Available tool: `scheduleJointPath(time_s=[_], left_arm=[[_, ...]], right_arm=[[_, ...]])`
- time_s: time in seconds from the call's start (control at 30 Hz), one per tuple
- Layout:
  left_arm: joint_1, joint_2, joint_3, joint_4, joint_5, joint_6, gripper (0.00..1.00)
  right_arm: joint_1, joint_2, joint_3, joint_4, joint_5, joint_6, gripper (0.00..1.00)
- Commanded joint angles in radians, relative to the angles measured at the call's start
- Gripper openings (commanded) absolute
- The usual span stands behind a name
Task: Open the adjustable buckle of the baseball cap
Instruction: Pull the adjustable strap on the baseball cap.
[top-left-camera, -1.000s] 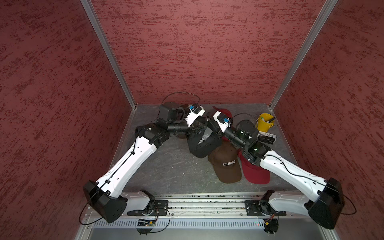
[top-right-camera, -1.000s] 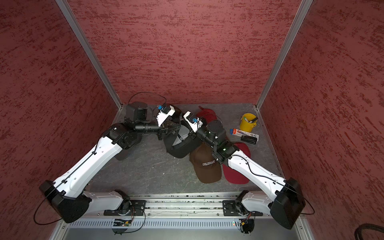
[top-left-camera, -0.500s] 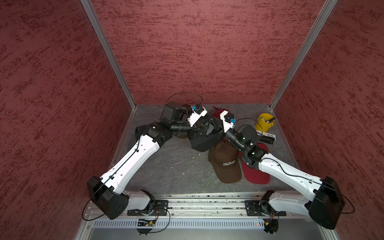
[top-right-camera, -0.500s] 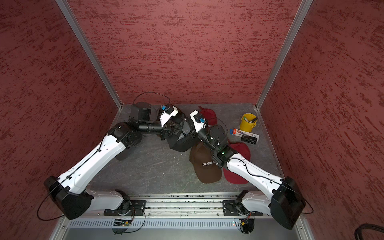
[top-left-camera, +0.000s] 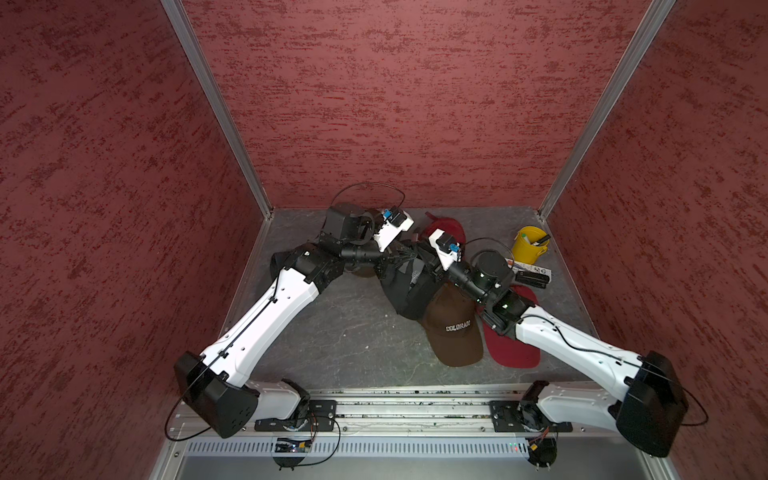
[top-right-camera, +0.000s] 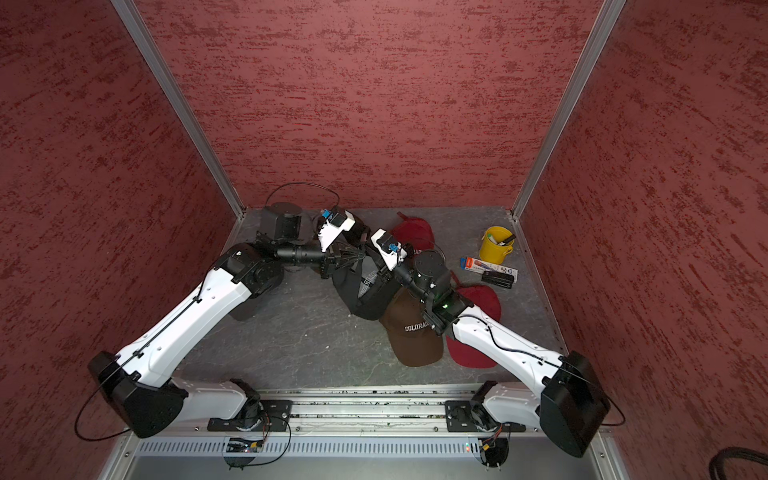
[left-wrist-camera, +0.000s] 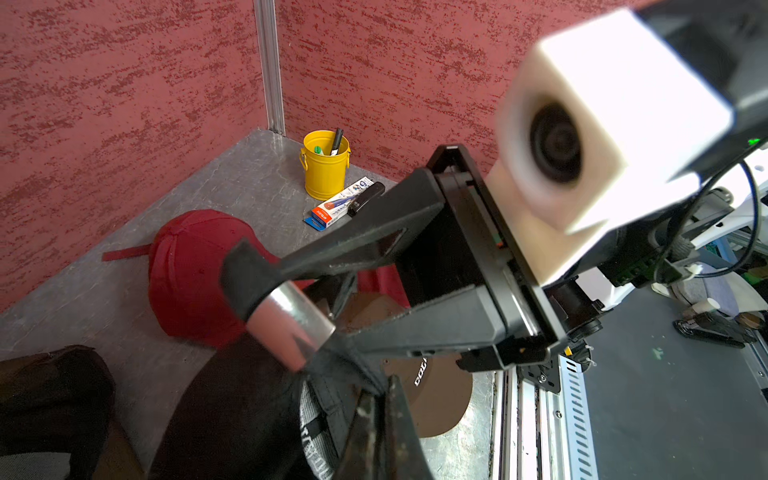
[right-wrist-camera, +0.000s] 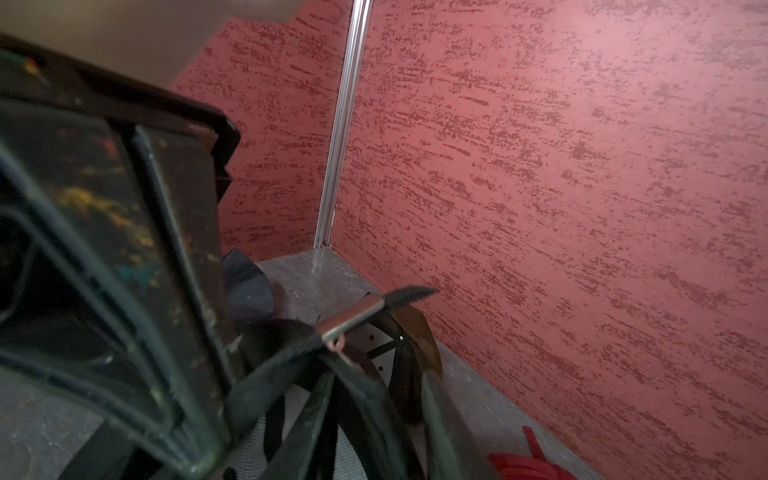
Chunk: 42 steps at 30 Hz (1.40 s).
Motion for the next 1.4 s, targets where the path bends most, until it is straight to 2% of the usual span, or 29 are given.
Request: scheduleJointPath(time_s=[0.0, 0.47, 0.87, 1.03, 1.37], left_arm=[[0.015, 0.019, 0.034, -0.009, 0.024, 0.019, 0.0], [0.018, 0.089, 0.091, -0.112, 0.064, 0.08, 0.0], [0.018, 0.107, 0.112, -0.153, 0.071, 0.12, 0.0], [0.018, 0.108, 0.115, -0.154, 0.072, 0.127, 0.0], [0.018, 0.084, 0.087, -0.142, 0.057, 0.131, 0.0]], right_arm=[[0.008, -0.02, 0.045, -0.092, -0.009, -0.075, 0.35], [0.014, -0.011, 0.079, -0.107, 0.038, -0.154, 0.34], [0.015, 0.024, 0.094, -0.094, 0.016, -0.156, 0.13], [0.016, 0.04, 0.092, -0.051, 0.046, -0.1, 0.03], [0.016, 0.056, 0.118, 0.055, 0.189, 0.019, 0.0]])
